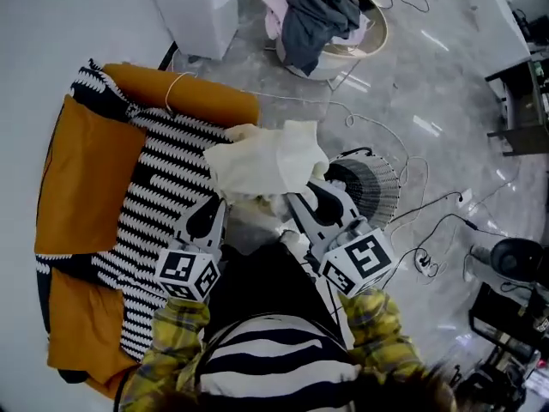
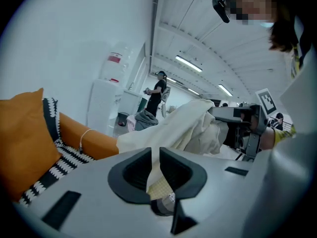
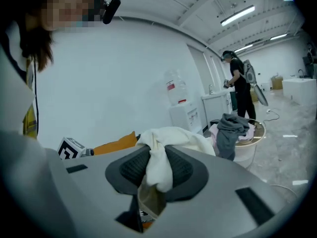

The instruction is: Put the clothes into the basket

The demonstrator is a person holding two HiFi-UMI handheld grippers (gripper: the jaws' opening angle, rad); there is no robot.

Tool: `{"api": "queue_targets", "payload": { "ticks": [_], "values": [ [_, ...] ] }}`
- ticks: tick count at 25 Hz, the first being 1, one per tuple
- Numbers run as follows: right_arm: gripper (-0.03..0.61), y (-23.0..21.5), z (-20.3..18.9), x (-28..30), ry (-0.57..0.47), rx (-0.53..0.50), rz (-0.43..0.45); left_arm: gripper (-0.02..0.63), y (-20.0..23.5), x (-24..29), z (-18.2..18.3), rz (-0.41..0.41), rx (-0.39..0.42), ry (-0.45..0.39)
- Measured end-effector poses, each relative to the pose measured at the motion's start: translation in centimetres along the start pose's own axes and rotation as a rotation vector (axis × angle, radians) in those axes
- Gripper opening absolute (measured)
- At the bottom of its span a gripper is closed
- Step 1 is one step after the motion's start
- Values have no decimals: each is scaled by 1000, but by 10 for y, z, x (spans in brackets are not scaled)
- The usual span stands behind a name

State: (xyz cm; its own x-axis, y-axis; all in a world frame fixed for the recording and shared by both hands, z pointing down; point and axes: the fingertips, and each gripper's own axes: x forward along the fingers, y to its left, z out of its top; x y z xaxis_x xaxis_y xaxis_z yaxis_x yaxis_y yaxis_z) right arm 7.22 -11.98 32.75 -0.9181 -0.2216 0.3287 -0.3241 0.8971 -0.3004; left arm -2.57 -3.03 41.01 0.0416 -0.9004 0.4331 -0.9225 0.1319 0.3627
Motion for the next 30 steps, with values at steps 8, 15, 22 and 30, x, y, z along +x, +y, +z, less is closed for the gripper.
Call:
{"api": "queue_targets", "payload": {
  "ticks": [8,15,22,30],
  "values": [
    [101,-69,20,-96,-128,52,-218,41,-82,58,6,-192,104,53],
    [101,-116,9,-176,-188,104,-414,41,-152,99,-3,-344,178,111],
    [101,-149,-18,-236,-205,178,-563,41,-205,121,-18,-444,224,164],
    [101,-178,-86,-259,-152,312,-657,41,-234,140,-46,-489,256,241]
  ]
}}
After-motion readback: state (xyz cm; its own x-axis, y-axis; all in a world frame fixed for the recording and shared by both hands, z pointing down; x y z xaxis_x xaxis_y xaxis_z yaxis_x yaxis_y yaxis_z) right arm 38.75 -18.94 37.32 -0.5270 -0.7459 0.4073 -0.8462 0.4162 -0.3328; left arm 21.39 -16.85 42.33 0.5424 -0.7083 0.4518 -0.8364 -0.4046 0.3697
